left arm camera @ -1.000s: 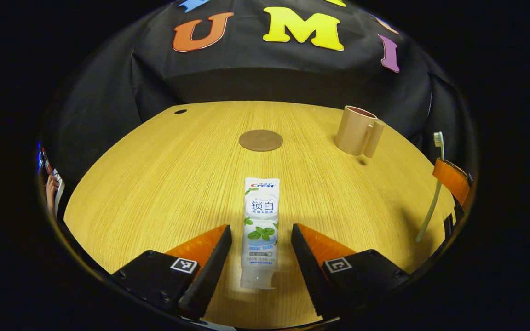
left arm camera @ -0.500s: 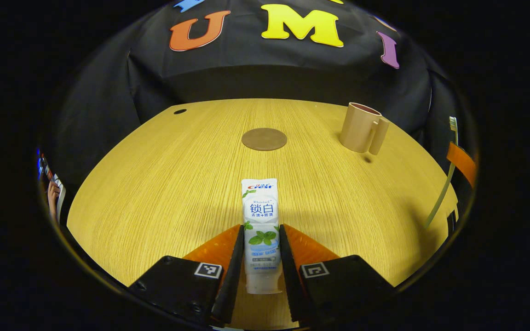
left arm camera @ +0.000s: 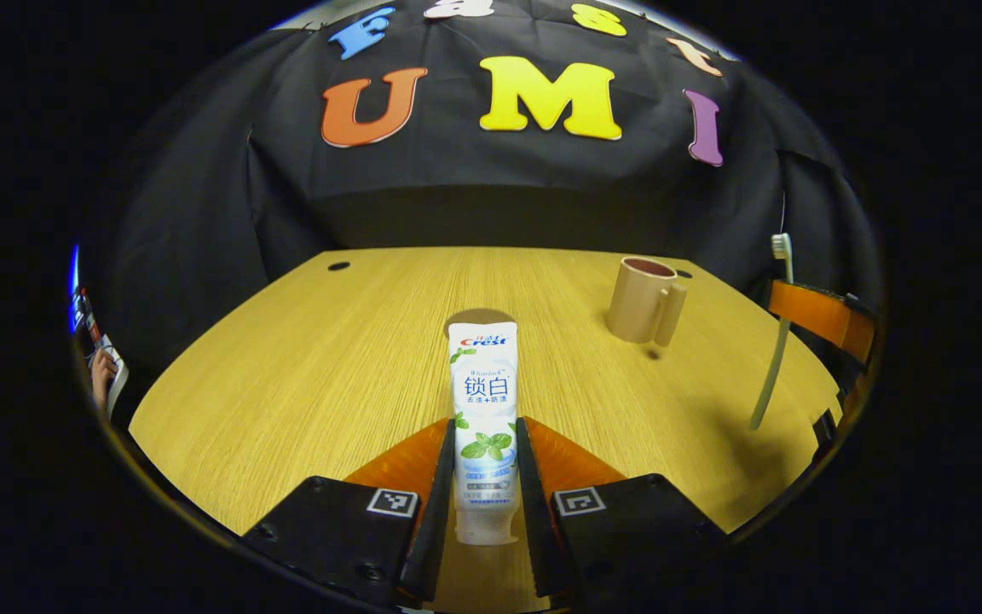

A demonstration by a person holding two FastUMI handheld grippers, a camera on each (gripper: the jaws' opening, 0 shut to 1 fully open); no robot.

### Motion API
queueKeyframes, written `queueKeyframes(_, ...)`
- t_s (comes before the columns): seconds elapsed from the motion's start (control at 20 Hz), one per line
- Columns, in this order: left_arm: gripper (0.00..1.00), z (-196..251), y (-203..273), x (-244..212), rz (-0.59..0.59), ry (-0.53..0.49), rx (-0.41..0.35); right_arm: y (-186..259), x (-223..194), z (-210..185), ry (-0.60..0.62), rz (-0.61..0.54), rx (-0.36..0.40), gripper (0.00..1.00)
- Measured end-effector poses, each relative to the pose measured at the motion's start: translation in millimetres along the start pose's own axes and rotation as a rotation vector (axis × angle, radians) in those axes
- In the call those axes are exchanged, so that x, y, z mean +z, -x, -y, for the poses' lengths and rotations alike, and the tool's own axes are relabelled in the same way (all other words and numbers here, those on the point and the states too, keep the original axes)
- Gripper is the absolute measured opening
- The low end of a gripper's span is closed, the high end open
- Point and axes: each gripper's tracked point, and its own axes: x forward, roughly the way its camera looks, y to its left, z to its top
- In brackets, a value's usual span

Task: Put the toothbrush and toothpaste on the desktop into the cup, then pick up the cup and place it on the coaster on the desktop.

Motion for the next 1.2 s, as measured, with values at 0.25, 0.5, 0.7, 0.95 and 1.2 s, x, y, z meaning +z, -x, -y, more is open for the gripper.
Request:
queueKeyframes(0.25,0.39,22.5,18.6,28.9,0.128,0.001,-0.052,-35.4,43.6,1.5,-0.002,0.063,-0.010,0.01)
queueKeyframes(0.5,0.43,37.2,15.1,47.5,0.173,0.007,-0.086,-77.6,94.4,0.2,-0.003,0.161,-0.015,0.00)
queueKeyframes(0.7,0.43,39.1,7.7,58.8,0.200,0.011,-0.079,-115.7,113.4,-2.5,-0.041,0.163,0.011,0.00)
queueKeyframes(0.95,0.44,34.8,-6.1,56.2,0.177,0.033,-0.063,-156.2,130.1,1.3,-0.048,0.176,0.005,0.00)
queueKeyframes(1.2,0.48,34.2,-19.7,52.4,0.155,0.027,-0.061,-190.9,119.4,7.6,0.016,0.158,-0.036,0.01)
